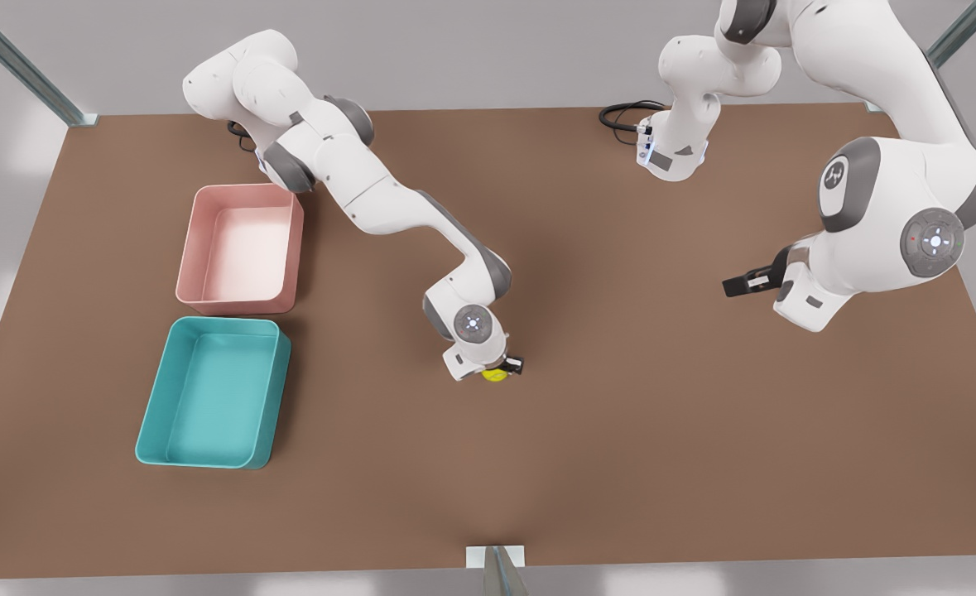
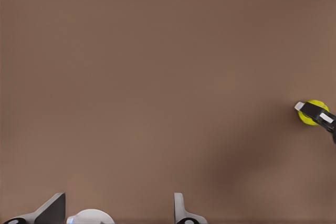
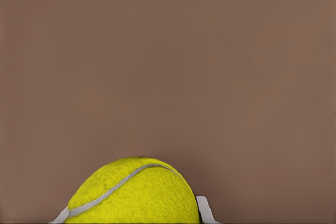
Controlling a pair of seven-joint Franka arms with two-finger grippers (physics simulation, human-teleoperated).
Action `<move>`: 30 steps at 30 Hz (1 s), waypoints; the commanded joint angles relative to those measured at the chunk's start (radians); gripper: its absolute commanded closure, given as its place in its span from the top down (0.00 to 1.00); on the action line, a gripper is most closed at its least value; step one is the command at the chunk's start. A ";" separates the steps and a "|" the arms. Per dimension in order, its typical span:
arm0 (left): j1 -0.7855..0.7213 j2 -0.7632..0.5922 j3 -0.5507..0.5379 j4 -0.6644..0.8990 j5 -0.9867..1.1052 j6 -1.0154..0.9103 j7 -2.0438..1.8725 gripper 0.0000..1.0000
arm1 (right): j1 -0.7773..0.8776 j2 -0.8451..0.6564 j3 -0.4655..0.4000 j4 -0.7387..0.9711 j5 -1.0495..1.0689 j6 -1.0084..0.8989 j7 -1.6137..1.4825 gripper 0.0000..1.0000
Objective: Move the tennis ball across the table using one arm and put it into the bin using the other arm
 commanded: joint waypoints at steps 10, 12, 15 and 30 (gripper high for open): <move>-0.003 -0.001 -0.001 0.000 0.000 -0.002 -0.003 1.00 | -0.332 -0.401 -0.001 -0.326 -0.002 -0.376 -0.530 0.72; -0.003 -0.001 -0.001 0.000 0.000 -0.002 -0.003 1.00 | -0.453 -0.458 -0.003 -0.371 -0.042 -0.476 -0.696 0.72; -0.003 -0.001 -0.001 0.000 0.000 -0.002 -0.003 1.00 | -0.629 -0.500 -0.003 -0.418 -0.143 -0.529 -0.925 0.72; -0.002 0.000 -0.001 0.000 0.000 -0.008 -0.003 1.00 | -0.783 -0.548 -0.003 -0.490 -0.227 -0.520 -1.083 1.00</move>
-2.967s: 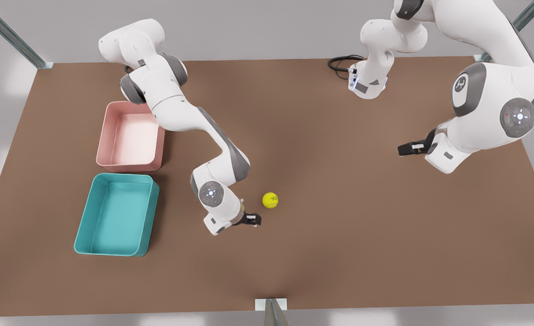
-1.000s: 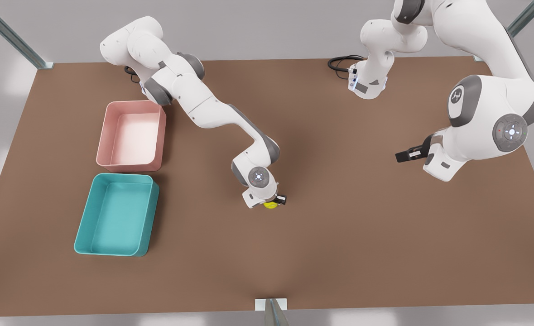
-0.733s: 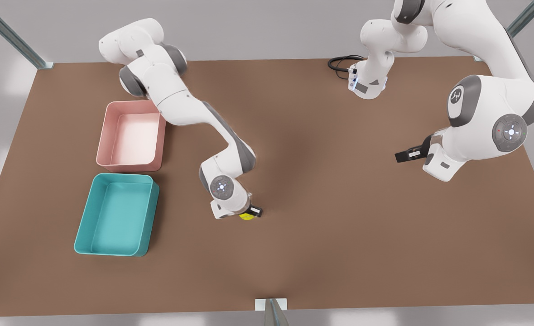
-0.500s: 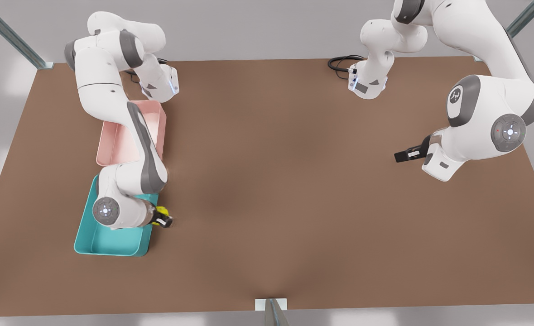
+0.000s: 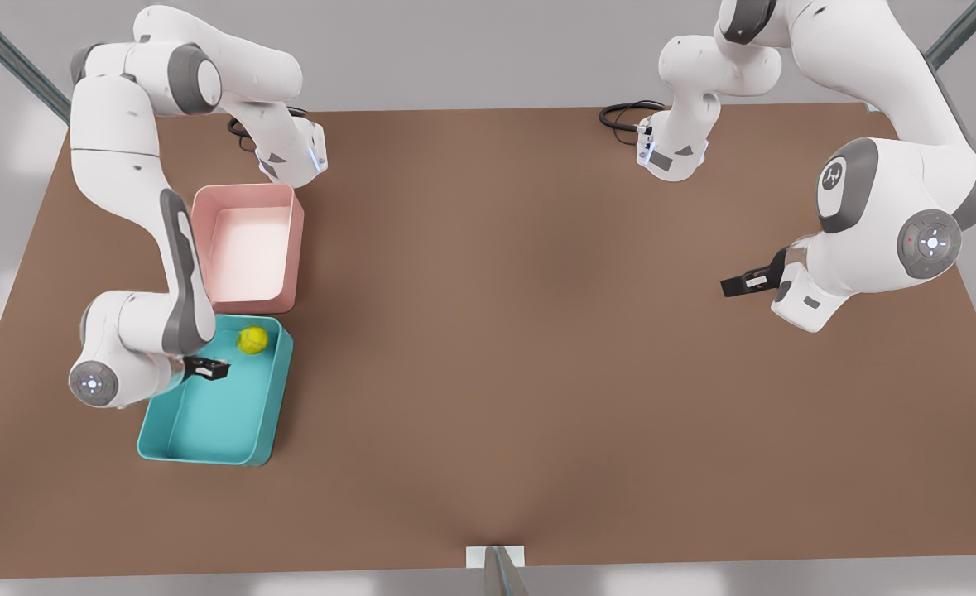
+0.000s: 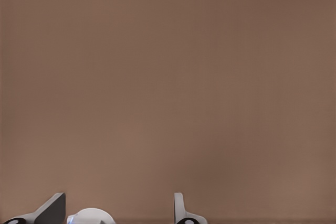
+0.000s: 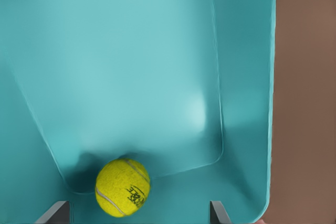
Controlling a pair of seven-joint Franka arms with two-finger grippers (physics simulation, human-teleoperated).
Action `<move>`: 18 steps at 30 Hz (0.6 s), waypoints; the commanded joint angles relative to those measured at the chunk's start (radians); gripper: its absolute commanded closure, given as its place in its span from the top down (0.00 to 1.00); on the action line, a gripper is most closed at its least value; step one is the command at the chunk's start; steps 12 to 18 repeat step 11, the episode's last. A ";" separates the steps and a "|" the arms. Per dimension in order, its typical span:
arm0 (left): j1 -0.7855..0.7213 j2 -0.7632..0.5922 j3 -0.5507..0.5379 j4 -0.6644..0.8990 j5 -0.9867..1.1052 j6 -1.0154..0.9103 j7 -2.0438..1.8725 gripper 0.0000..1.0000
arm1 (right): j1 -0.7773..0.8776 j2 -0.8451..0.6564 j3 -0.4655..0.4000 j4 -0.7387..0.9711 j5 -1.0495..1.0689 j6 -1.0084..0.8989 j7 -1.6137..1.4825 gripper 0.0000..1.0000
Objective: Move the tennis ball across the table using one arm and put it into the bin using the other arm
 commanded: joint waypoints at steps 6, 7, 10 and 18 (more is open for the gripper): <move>0.000 -0.001 0.000 0.000 0.000 -0.004 0.000 1.00 | 0.041 -0.295 0.005 0.155 -0.001 -0.326 -0.223 1.00; 0.000 -0.001 0.000 -0.001 0.000 -0.004 0.000 1.00 | 0.040 -0.370 0.004 0.091 0.001 -0.326 -0.223 1.00; 0.000 -0.001 0.000 -0.001 0.000 -0.004 0.000 1.00 | 0.035 -0.447 0.002 0.019 0.001 -0.321 -0.221 1.00; 0.000 0.000 0.000 -0.001 0.000 -0.004 0.000 1.00 | 0.035 -0.459 0.002 0.008 0.001 -0.321 -0.221 1.00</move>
